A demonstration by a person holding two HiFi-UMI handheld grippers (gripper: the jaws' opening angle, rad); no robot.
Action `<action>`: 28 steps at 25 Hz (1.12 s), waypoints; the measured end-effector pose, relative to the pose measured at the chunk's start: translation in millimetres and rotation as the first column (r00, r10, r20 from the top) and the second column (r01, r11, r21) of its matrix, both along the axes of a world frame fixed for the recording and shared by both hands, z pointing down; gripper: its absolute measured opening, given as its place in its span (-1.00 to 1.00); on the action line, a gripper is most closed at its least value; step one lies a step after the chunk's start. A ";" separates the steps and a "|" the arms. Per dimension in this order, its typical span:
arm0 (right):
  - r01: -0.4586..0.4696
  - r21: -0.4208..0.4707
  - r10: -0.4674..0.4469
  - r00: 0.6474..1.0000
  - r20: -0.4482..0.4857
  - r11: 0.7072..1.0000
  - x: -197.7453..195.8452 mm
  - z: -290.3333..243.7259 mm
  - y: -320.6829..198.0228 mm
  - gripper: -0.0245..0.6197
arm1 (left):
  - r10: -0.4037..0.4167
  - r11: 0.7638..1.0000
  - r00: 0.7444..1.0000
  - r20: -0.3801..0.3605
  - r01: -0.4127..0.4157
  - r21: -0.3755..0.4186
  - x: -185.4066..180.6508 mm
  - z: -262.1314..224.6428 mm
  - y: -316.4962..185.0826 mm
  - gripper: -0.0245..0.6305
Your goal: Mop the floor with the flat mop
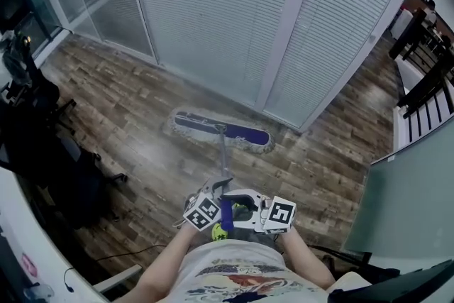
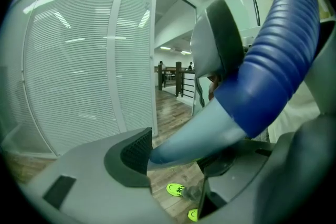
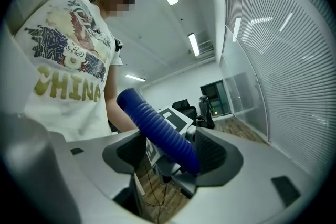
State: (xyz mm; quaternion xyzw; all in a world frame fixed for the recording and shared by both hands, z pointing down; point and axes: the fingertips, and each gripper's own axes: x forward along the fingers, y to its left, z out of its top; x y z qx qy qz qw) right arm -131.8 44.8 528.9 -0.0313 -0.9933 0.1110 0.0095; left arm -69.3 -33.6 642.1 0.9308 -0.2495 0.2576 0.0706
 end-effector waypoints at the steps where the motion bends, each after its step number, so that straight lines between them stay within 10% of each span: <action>1: 0.002 -0.002 -0.002 1.000 0.002 1.000 -0.9 -1.2 11.8 -0.10 | -0.005 1.000 1.000 -0.003 0.005 -0.003 -1.0 -1.0 12.0 -0.31; 28: 0.124 -0.011 -0.123 0.990 0.072 0.992 116.2 -6.8 354.4 -0.10 | -0.099 0.995 0.993 0.067 0.100 -0.006 101.4 -3.1 352.1 -0.31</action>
